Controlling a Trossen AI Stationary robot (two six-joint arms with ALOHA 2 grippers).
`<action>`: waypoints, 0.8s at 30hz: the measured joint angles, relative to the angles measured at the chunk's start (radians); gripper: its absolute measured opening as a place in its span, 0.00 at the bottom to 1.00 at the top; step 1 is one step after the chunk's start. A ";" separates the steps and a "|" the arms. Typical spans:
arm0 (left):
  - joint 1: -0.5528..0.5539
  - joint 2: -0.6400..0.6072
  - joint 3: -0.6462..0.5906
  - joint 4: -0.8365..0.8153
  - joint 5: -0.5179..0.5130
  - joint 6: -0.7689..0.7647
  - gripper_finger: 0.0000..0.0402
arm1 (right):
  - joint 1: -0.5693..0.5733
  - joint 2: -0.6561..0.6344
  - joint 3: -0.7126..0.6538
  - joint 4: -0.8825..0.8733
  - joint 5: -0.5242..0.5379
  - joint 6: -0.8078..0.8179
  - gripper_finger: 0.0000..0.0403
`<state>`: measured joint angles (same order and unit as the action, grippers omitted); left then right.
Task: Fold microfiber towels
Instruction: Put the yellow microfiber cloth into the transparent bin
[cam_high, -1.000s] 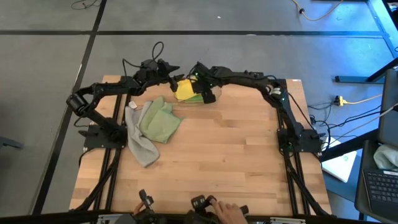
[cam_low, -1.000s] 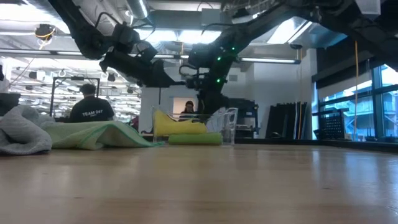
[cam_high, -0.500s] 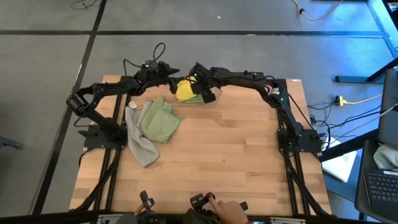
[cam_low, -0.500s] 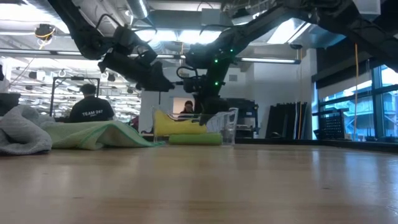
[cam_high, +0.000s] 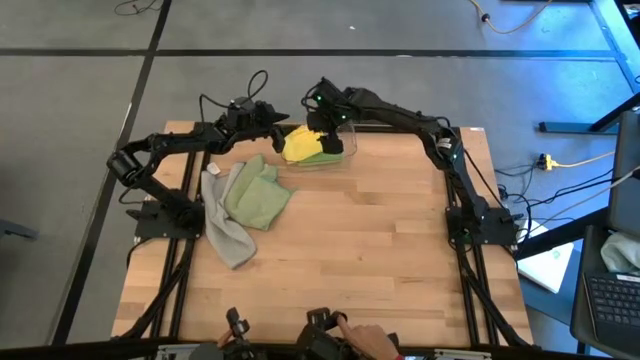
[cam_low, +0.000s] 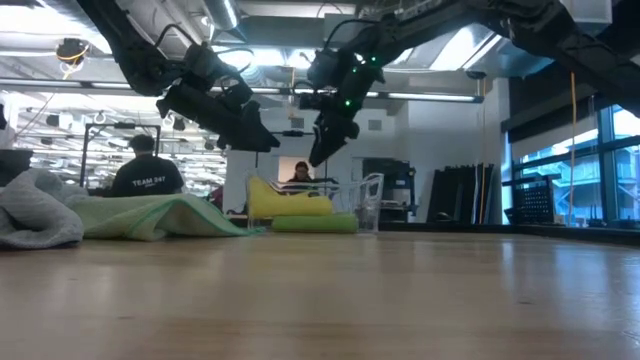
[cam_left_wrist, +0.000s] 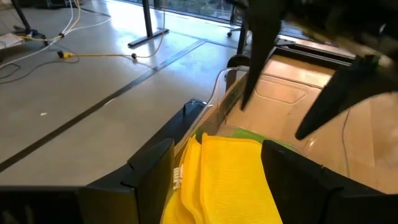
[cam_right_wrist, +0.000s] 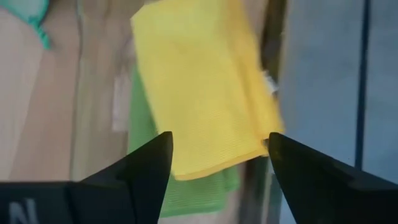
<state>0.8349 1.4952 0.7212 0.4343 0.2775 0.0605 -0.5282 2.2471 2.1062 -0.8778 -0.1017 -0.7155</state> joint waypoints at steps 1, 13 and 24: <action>0.000 0.000 0.000 0.000 0.000 0.000 0.58 | 0.004 0.000 -0.014 0.002 0.000 0.000 0.65; 0.000 0.001 0.000 0.004 0.005 0.000 0.58 | 0.036 0.003 -0.117 0.047 0.106 -0.080 0.63; 0.000 0.001 0.000 0.004 0.032 -0.008 0.58 | 0.026 0.002 -0.100 -0.037 0.002 0.147 0.63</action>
<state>0.8347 1.4960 0.7212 0.4381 0.3092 0.0528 -0.5022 2.2486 2.0059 -0.9152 -0.0994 -0.5682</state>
